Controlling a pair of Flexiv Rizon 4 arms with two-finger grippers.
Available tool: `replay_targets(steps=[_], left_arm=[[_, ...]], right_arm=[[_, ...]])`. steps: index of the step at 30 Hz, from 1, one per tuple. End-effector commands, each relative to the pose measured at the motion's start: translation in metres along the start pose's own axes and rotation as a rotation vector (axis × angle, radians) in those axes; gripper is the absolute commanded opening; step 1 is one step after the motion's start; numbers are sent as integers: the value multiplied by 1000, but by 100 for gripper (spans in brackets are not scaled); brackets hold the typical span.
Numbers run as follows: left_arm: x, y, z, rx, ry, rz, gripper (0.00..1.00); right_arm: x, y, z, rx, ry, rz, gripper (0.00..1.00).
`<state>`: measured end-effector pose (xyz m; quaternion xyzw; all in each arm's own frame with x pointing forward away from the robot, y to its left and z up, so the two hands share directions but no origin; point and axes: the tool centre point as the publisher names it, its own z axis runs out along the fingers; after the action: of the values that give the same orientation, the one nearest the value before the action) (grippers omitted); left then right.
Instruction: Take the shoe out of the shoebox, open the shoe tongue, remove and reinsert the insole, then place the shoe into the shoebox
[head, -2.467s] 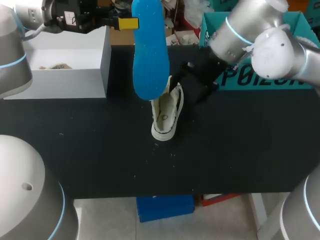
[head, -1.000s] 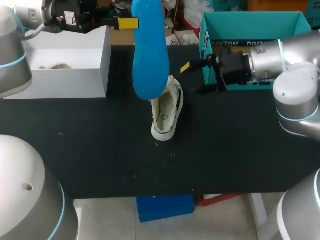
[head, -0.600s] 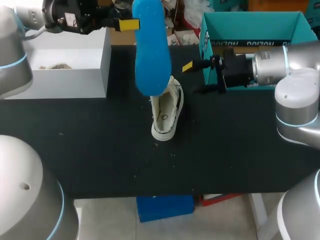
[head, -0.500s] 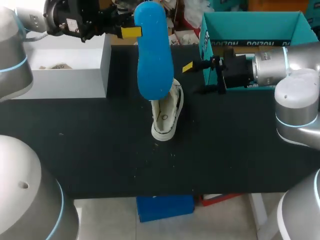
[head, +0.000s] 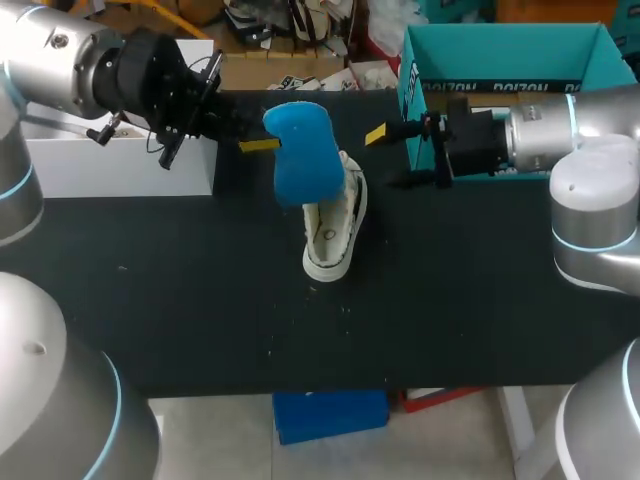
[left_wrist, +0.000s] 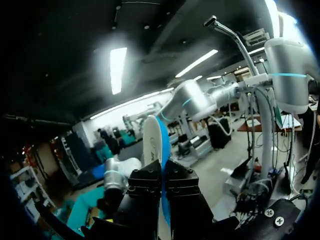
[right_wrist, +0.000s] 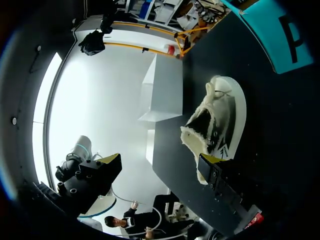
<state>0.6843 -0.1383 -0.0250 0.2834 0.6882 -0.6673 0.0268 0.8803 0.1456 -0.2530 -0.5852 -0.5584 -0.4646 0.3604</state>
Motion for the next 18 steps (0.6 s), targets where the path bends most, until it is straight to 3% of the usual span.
replay_targets(steps=[1, 7, 8, 9, 11, 12, 14, 15, 17, 18], left_arm=[[5, -6, 0, -77, -28, 156, 0], [5, -6, 0, -76, -28, 156, 0], [12, -10, 6, -42, -16, 188, 0], [19, -9, 9, -86, 10, 230, 0], [38, -5, 11, -62, 1, 263, 0], [48, 0, 10, -119, 2, 301, 0], [68, 7, 7, -90, -23, 355, 0], [75, 12, 5, -175, -8, 399, 0], [91, 21, 2, -125, -34, 441, 0], [99, 25, 1, -213, -25, 509, 0]], right_arm=[[0, 0, 2, -3, 0, 0, 100], [0, 0, 2, -3, 0, 0, 100], [0, 0, 2, -3, 0, 0, 100], [0, 0, 2, -3, 0, 0, 100], [0, 0, 2, -3, 0, 0, 100], [0, 0, 2, -3, 0, 0, 100], [0, 0, 2, -3, 0, 0, 100], [0, 0, 2, -3, 0, 0, 100], [0, 0, 2, -3, 0, 0, 100], [0, 0, 2, -3, 0, 0, 100]])
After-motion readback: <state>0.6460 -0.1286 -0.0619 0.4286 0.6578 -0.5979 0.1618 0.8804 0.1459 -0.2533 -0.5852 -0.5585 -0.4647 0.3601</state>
